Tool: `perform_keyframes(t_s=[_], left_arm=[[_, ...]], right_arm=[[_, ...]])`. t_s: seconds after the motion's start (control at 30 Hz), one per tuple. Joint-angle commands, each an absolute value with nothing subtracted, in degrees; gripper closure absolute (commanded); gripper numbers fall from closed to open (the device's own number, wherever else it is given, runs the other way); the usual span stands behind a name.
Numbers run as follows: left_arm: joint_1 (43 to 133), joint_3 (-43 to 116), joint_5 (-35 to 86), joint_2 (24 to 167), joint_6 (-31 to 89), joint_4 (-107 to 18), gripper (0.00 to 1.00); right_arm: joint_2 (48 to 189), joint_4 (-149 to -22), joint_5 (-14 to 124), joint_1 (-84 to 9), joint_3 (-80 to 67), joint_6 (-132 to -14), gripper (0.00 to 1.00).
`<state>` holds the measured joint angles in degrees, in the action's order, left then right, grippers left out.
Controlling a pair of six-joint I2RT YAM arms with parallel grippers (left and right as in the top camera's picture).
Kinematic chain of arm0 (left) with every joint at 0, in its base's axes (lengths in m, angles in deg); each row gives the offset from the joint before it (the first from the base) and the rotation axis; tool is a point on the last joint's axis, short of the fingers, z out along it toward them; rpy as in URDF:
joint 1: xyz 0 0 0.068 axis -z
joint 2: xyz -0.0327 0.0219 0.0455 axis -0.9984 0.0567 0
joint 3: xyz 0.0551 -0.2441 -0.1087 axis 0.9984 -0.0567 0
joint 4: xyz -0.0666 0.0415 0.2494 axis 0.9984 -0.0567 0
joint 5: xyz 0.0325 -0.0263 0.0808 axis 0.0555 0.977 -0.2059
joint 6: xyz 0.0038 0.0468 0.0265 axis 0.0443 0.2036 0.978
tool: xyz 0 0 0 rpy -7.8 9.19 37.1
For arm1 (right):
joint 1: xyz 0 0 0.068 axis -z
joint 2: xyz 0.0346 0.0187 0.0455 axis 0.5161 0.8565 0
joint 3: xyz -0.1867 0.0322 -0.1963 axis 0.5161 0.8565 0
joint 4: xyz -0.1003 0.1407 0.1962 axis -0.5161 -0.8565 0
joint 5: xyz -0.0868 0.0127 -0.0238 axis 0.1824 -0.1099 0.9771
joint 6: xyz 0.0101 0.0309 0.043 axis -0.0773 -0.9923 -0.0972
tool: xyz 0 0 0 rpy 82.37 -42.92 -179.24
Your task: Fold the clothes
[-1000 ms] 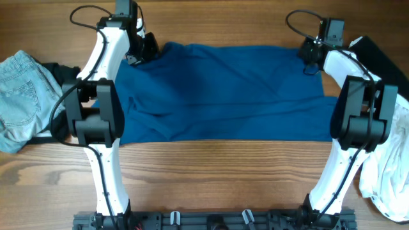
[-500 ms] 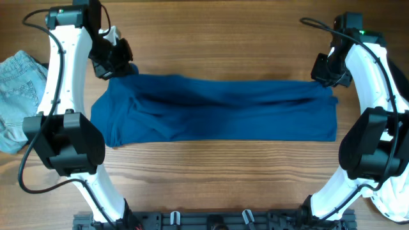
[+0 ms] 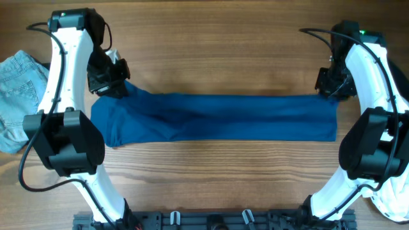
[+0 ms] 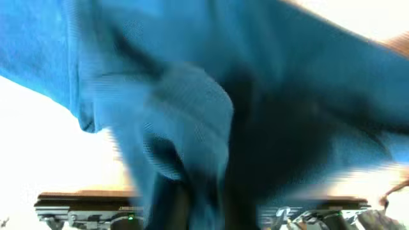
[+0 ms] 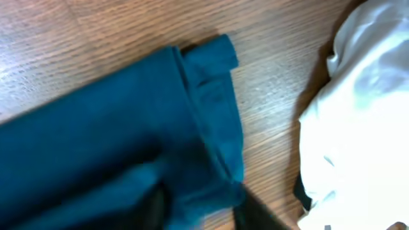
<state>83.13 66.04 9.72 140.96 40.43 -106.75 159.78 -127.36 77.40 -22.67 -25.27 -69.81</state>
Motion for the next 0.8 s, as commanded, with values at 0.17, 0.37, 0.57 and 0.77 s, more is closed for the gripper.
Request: perform_keyframes(t_s=[0.17, 0.37, 0.57, 0.77], left_arm=[[82.72, 64.42, 8.67, 139.38, 41.17, -107.03, 0.6], [82.72, 64.42, 8.71, 139.38, 41.15, -106.57, 0.57], [82.74, 64.4, 8.71, 139.4, 40.69, -102.84, 0.5], [82.72, 62.19, 7.4, 139.4, 36.36, -92.83, 0.5]], right_arm=[[159.37, -130.18, 74.55, -19.41, -25.75, -67.95, 0.54], [159.37, -129.7, 56.63, -14.14, -23.02, -54.42, 0.39], [159.37, -119.89, 51.6, -11.12, -13.01, -50.2, 0.14], [159.37, -112.46, 51.56, -11.12, -7.54, -48.78, 0.1]])
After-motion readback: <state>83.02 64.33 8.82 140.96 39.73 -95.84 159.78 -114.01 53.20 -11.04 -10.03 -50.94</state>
